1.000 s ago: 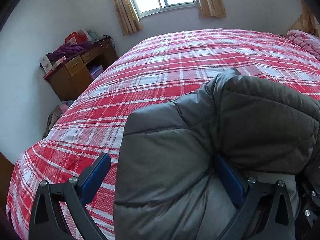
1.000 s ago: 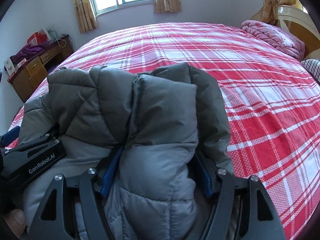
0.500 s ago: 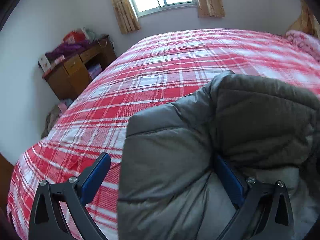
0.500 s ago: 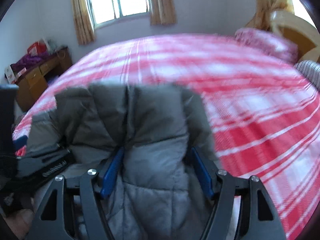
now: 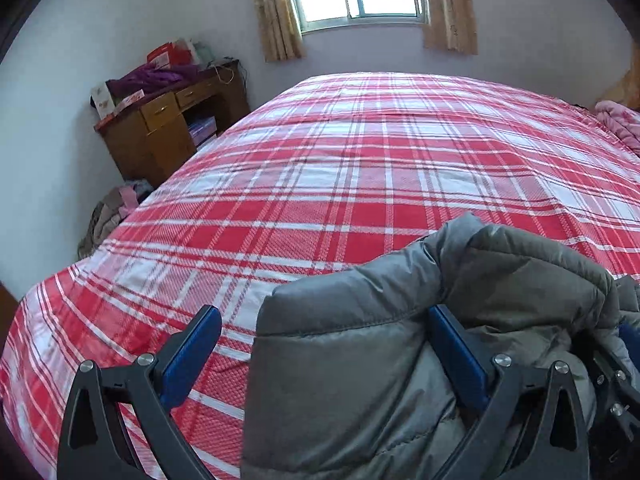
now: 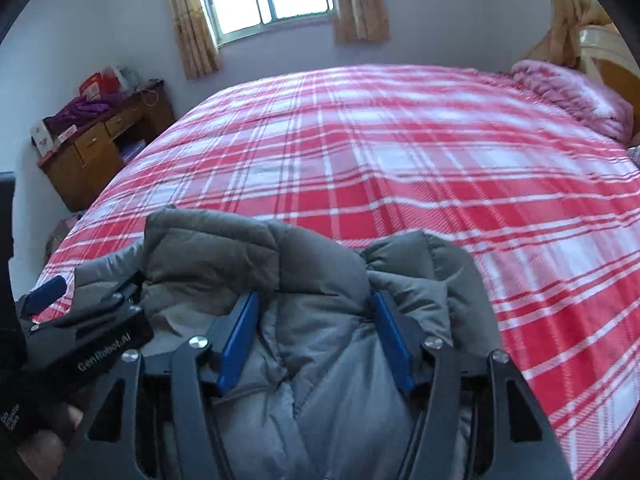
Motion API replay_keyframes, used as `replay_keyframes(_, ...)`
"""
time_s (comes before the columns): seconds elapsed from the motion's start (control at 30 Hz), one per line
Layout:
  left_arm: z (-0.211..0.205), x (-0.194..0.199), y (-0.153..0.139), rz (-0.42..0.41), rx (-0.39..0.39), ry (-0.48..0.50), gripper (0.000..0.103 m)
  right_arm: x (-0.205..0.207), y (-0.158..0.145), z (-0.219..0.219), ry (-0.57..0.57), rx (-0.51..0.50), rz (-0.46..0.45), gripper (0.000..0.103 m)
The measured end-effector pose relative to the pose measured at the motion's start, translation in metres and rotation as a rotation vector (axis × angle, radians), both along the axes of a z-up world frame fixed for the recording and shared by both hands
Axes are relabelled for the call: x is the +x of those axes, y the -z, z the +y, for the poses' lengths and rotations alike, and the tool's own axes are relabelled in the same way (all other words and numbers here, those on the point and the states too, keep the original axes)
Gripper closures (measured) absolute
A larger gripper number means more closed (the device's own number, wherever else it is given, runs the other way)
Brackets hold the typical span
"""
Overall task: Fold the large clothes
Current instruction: 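Regrip the folded grey jacket with both tools and gather it together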
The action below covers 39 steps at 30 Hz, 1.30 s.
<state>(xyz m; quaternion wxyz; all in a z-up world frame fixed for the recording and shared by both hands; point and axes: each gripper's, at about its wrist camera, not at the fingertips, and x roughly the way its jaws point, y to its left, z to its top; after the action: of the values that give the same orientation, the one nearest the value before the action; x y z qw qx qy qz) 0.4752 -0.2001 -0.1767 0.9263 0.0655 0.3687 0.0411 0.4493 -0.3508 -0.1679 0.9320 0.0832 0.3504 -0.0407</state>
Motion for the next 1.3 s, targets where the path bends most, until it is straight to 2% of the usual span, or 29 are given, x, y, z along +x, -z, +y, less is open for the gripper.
replay_keyframes(0.13,-0.004,0.001,0.006,0.007,0.023,-0.002,0.001,0.004,0.010,-0.004,-0.009,0.024,0.024,0.041)
replay_keyframes(0.3,-0.011,0.001,0.011,0.004,0.077,-0.004,0.001,0.005,0.014,0.003,-0.001,0.002,0.039,0.041)
replay_keyframes(0.53,-0.015,0.005,0.012,0.022,0.099,0.003,0.001,0.007,0.017,0.004,0.002,-0.017,0.057,0.041)
replay_keyframes(0.6,-0.010,0.004,0.007,0.061,0.069,0.026,0.001,0.007,0.017,0.005,0.003,-0.022,0.060,0.041)
replay_keyframes(0.67,0.006,-0.010,-0.009,0.109,-0.023,0.042,0.001,0.005,0.014,0.007,-0.007,-0.042,0.074,0.041)
replay_keyframes(0.73,0.019,-0.037,-0.026,0.084,-0.086,0.073,0.001,-0.008,0.003,0.007,-0.013,-0.041,0.069,0.041)
replay_keyframes(0.8,0.025,-0.067,-0.032,0.046,-0.122,0.102,0.001,-0.038,-0.016,0.007,-0.016,-0.032,0.001,0.040)
replay_keyframes(0.87,0.020,-0.081,-0.023,0.042,-0.102,0.125,0.001,-0.067,-0.028,0.008,-0.011,-0.049,-0.073,0.036)
replay_keyframes(0.93,0.008,-0.087,-0.004,0.043,-0.020,0.133,0.001,-0.088,-0.021,0.006,-0.009,-0.008,-0.094,0.036)
replay_keyframes(1.0,0.007,-0.090,-0.004,0.008,-0.020,0.130,0.001,-0.091,-0.004,0.007,-0.018,0.010,-0.067,0.036)
replay_keyframes(1.07,0.006,-0.091,-0.002,-0.005,-0.010,0.123,0.001,-0.095,0.010,0.010,-0.022,-0.029,-0.070,0.036)
replay_keyframes(1.13,0.007,-0.092,0.004,-0.018,-0.024,0.115,0.001,-0.093,0.012,0.009,-0.023,-0.023,-0.069,0.036)
replay_keyframes(1.3,0.010,-0.088,0.012,0.009,-0.052,0.114,0.001,-0.085,0.019,0.008,-0.019,-0.020,-0.044,0.036)
